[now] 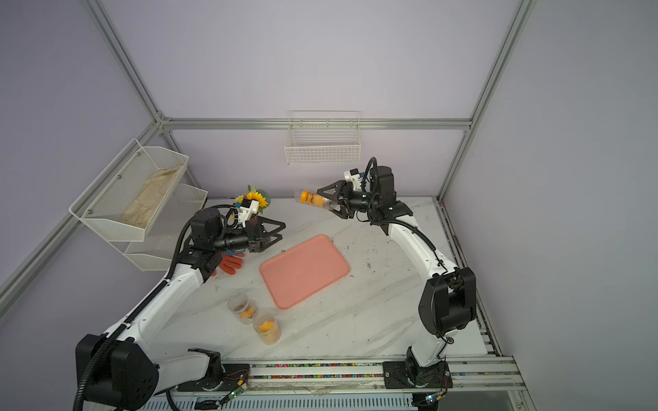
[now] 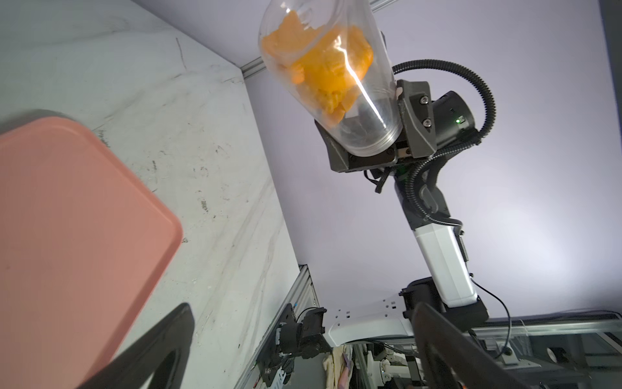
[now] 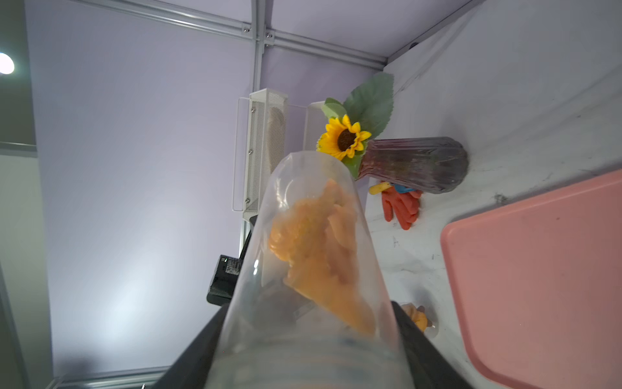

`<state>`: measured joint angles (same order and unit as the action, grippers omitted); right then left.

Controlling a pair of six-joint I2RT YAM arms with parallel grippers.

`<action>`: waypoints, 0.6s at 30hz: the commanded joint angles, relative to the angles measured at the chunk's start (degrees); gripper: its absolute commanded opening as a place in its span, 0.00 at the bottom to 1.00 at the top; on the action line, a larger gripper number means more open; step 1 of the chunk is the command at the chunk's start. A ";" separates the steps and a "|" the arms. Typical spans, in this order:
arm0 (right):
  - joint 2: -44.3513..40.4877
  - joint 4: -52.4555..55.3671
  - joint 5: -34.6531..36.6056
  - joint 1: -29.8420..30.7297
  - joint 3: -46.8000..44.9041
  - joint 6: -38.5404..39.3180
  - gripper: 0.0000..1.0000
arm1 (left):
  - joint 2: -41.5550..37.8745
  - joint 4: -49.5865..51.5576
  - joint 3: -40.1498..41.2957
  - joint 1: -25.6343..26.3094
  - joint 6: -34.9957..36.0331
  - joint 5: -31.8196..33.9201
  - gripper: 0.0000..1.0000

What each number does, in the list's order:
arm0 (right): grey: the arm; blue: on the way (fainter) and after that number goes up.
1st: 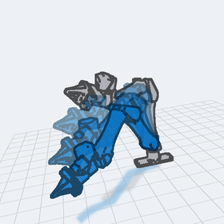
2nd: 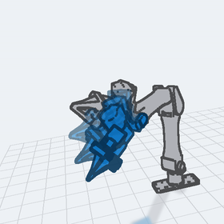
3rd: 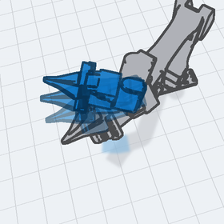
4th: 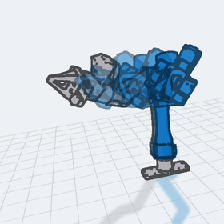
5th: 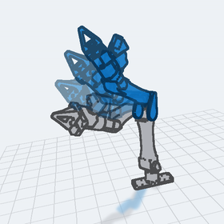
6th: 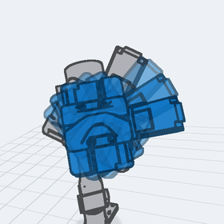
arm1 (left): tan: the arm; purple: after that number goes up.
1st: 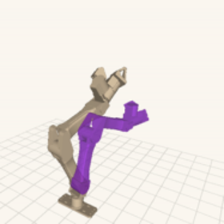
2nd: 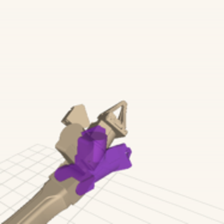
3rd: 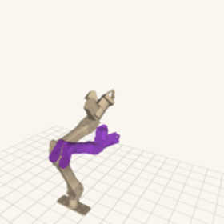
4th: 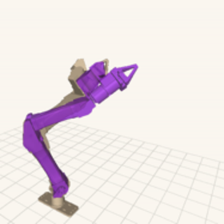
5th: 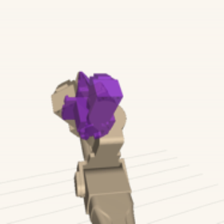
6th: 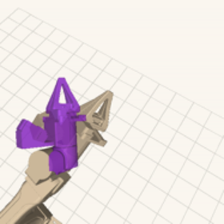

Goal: Pour the cookies out of the jar
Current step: Pick up the jar from the center of the board.

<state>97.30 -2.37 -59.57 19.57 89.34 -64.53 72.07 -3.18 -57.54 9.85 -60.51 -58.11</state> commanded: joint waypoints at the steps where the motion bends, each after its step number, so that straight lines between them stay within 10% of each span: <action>1: -0.86 -13.88 -6.65 0.37 -1.14 -9.88 0.59 | 0.71 -14.99 -3.21 0.55 -10.35 -6.10 1.00; 18: -6.77 -5.34 -13.89 2.81 -6.68 -4.91 0.59 | 7.93 -27.60 -5.50 6.03 -26.81 -10.50 1.00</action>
<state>93.95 -8.69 -70.81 21.37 83.15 -70.72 79.31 -26.50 -57.54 14.90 -82.87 -66.48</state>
